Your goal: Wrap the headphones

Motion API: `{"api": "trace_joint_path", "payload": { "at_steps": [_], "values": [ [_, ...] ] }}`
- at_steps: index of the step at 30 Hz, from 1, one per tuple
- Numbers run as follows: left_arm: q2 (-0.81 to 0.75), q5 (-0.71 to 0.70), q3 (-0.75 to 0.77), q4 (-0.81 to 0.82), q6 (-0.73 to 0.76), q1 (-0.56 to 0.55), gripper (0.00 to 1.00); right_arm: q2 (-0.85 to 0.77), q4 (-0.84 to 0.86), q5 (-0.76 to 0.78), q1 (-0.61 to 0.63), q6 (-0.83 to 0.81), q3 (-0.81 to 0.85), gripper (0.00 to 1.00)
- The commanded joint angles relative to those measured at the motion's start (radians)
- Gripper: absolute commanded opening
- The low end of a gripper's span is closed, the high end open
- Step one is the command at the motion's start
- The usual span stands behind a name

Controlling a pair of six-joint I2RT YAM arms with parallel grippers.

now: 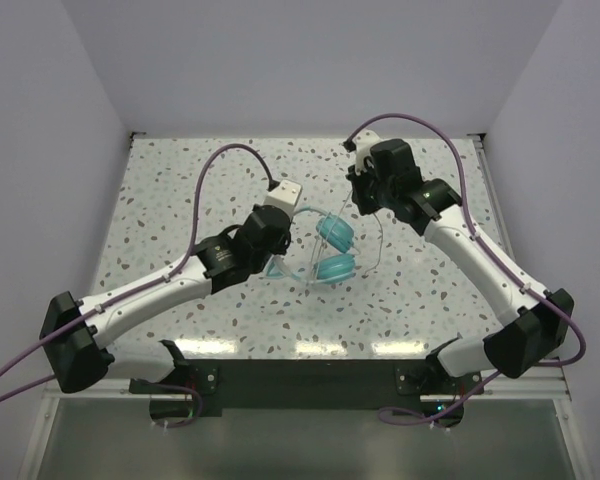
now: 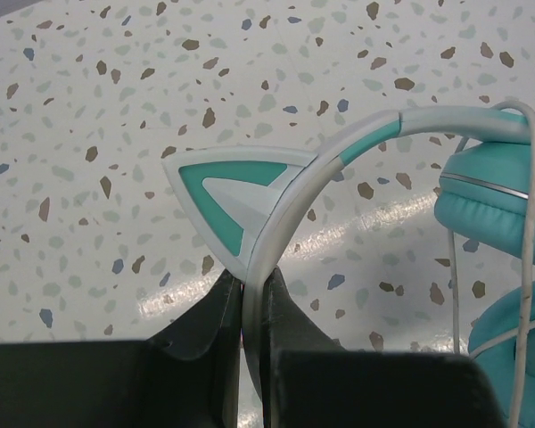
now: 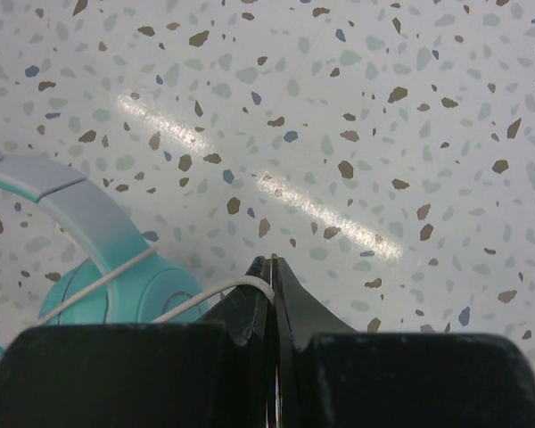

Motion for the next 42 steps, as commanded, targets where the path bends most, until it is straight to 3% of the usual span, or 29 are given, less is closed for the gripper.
{"api": "trace_joint_path", "payload": {
  "at_steps": [1,10,29,42],
  "values": [
    [-0.067,0.032,-0.015,0.081,0.013,-0.005,0.00,-0.045,0.072,-0.061,-0.032,0.025,-0.010,0.00],
    [-0.055,0.131,-0.010,0.078,0.071,-0.062,0.00,0.028,0.086,-0.160,-0.037,0.049,0.025,0.00],
    [0.016,0.122,0.000,0.064,0.062,-0.116,0.00,0.050,0.083,-0.095,-0.044,0.068,0.076,0.00],
    [-0.166,0.124,-0.020,0.014,0.028,-0.120,0.00,-0.047,0.241,-0.254,-0.132,0.108,-0.105,0.00]
  ]
}}
